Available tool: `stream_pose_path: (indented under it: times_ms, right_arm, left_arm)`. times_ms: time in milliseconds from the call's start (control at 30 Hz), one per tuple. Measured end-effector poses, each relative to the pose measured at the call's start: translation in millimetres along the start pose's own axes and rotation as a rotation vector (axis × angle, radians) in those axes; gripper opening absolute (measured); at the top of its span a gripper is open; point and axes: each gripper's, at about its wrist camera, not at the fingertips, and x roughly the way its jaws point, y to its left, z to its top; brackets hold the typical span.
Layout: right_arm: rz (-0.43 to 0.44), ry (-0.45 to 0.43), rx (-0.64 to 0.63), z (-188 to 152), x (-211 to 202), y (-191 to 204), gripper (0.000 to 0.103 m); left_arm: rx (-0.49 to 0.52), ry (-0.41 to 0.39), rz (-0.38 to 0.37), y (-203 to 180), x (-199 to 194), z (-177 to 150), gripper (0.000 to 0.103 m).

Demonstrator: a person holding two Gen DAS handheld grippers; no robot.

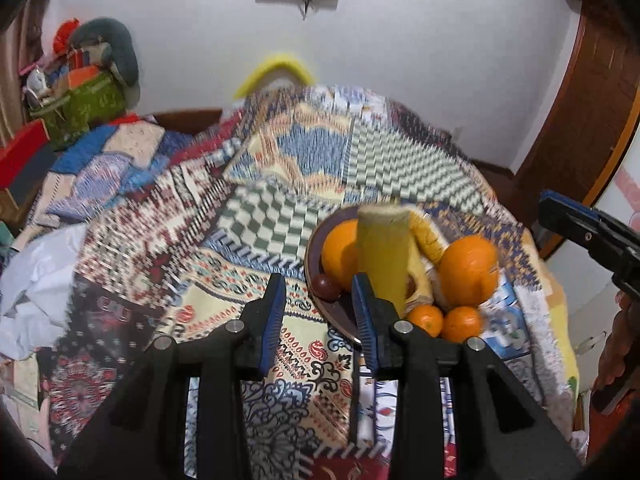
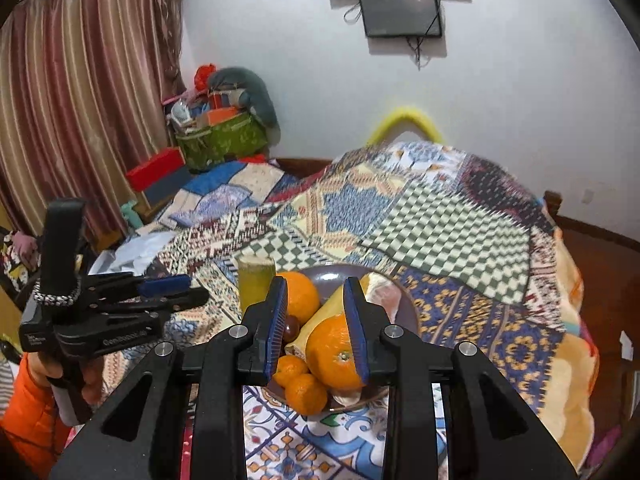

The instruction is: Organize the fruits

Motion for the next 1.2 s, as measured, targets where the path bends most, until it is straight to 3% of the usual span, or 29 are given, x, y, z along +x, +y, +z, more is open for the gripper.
stream_pose_path:
  times_ms: [300, 433, 500, 567, 767, 867, 967, 1100, 1200]
  right_arm:
    - [-0.054, -0.144, -0.010, 6.3, -83.2, 24.1, 0.027]
    - [-0.073, -0.232, -0.012, 6.8, -123.7, 37.4, 0.039]
    - [-0.086, -0.273, -0.016, 5.8, -142.6, 43.3, 0.039]
    - [-0.095, -0.309, -0.020, 4.0, -159.4, 49.7, 0.040]
    - [-0.134, -0.407, -0.009, -6.3, -199.6, 62.3, 0.065]
    - [-0.135, -0.430, 0.001, -11.7, -209.9, 66.7, 0.067]
    - [-0.154, -0.448, 0.005, -15.3, -212.4, 69.5, 0.083]
    - [-0.180, -0.475, 0.011, -22.0, -217.4, 72.0, 0.087]
    - [-0.194, -0.487, 0.017, -23.2, -219.9, 73.2, 0.102]
  left_arm:
    - [0.035, -0.228, -0.003, -39.1, -119.5, 8.3, 0.034]
    - [0.055, -0.320, 0.000, -56.4, -167.5, 3.3, 0.034]
    - [0.063, -0.359, 0.001, -64.8, -187.9, -0.1, 0.034]
    - [0.073, -0.402, 0.000, -73.1, -208.6, -5.5, 0.039]
    - [0.097, -0.529, 0.010, -93.6, -259.3, -23.8, 0.057]
    - [0.096, -0.553, -0.001, -98.3, -272.7, -30.0, 0.063]
    - [0.097, -0.568, 0.007, -101.6, -281.2, -36.1, 0.070]
    - [0.095, -0.584, 0.014, -105.3, -288.2, -43.3, 0.082]
    - [0.091, -0.596, 0.010, -106.1, -292.8, -48.5, 0.090]
